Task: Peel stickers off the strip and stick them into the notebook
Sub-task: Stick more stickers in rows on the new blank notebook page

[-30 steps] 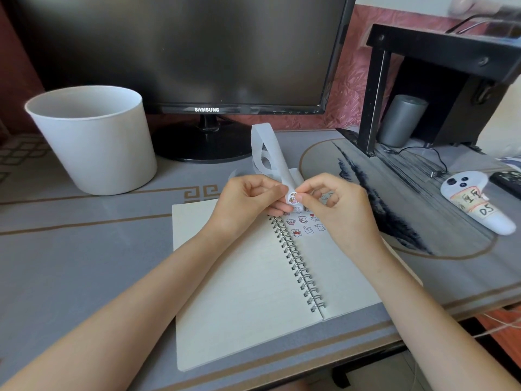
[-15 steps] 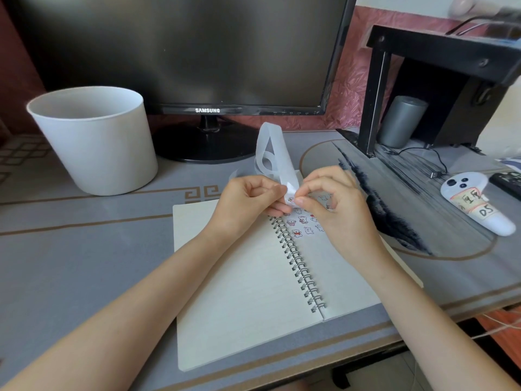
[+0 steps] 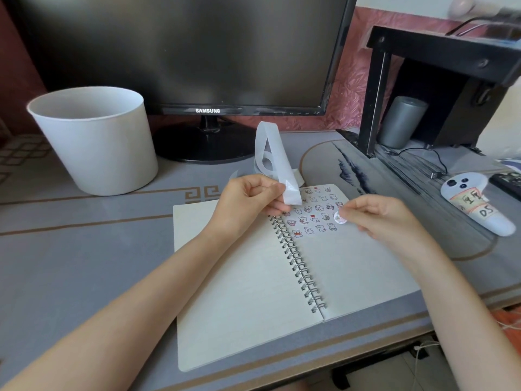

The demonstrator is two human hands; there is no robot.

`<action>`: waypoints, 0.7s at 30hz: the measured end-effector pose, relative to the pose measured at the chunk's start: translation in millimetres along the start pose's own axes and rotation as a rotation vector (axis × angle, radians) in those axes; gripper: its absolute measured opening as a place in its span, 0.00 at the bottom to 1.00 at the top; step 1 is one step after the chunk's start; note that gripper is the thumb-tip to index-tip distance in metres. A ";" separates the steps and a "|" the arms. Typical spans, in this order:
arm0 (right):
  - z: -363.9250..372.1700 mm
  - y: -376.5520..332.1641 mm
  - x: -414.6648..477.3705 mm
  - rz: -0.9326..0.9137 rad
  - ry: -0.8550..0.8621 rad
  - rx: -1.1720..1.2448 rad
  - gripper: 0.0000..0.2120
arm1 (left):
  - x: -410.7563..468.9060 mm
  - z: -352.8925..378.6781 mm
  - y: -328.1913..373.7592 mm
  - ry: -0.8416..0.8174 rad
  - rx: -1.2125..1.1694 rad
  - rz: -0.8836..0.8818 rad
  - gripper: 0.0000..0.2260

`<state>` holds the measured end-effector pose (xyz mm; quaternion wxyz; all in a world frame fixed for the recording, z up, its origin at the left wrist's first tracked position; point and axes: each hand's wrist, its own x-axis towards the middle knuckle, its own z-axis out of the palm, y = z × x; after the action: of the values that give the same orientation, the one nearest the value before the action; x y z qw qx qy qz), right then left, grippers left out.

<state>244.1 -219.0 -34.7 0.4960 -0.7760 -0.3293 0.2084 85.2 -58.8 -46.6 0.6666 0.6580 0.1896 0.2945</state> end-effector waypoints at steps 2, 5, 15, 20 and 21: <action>-2.5 4.6 1.7 0.022 0.025 -0.026 0.01 | 0.0 -0.2 -0.1 -0.002 0.003 0.004 0.06; -3.3 6.7 2.9 0.034 0.028 -0.046 0.01 | -0.6 -0.1 0.7 -0.006 -0.005 0.005 0.06; -2.4 7.4 1.6 0.032 0.030 -0.065 0.03 | -1.3 0.3 2.0 -0.011 -0.007 0.006 0.06; -1.5 8.4 1.6 0.007 0.028 -0.062 0.04 | -1.4 0.6 2.1 -0.013 -0.008 0.007 0.06; -1.1 8.7 1.8 0.002 0.027 -0.054 0.04 | -1.2 0.5 1.9 -0.012 -0.007 0.008 0.06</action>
<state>248.7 -221.0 -42.1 0.4789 -0.7921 -0.3275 0.1894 84.3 -60.1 -44.8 0.6687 0.6582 0.1823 0.2939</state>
